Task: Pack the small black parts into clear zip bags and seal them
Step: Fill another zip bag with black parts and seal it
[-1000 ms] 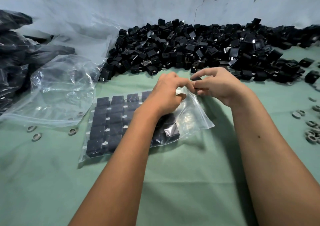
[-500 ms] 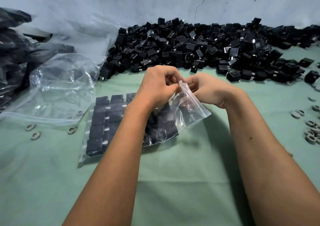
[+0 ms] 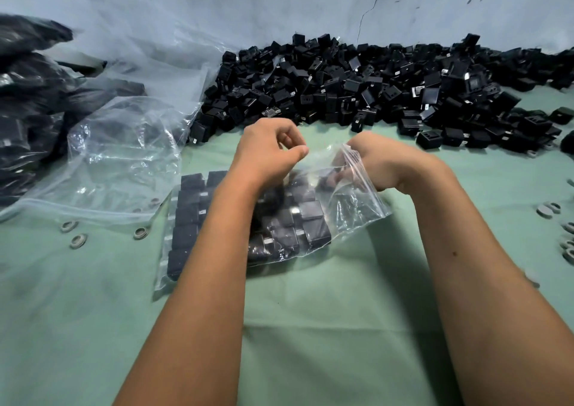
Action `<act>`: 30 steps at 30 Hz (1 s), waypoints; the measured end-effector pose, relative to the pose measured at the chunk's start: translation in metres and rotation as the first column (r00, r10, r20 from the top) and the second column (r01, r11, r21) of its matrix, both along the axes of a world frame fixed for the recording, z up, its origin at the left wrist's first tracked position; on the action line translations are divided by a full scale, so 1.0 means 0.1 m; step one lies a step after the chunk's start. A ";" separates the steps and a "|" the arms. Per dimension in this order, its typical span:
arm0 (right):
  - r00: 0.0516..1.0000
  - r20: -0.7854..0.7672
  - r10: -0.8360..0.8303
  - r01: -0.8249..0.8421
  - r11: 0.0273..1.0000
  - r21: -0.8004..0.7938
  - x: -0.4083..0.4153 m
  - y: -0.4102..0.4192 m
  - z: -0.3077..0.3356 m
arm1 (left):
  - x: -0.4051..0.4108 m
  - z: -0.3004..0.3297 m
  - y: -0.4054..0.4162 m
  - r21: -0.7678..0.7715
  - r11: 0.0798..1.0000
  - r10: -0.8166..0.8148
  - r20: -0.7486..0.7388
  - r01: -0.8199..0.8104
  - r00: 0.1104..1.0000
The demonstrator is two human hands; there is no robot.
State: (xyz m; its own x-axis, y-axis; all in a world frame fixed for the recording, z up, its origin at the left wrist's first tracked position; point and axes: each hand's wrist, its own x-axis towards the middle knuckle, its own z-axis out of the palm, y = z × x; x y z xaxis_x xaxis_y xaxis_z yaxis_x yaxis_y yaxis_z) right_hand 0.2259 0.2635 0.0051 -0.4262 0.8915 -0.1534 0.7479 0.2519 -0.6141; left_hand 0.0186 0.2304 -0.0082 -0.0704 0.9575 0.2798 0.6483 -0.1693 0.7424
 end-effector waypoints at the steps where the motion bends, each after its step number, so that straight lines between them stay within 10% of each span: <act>1: 1.000 -0.031 0.003 -0.003 1.000 -0.011 -0.01 0.00 -0.01 | -0.05 -0.01 0.00 -0.041 0.999 0.006 -0.032 -0.007 0.999; 9: 0.989 -0.149 -0.025 0.057 0.974 0.218 -0.12 -0.04 -0.14 | -0.15 -0.05 -0.02 -0.190 0.982 -0.020 -0.153 -0.010 0.988; 30: 0.931 -0.363 -0.024 0.000 0.998 -0.066 -0.18 0.05 -0.27 | -0.17 -0.10 -0.03 -0.179 0.984 -0.013 -0.156 -0.015 0.988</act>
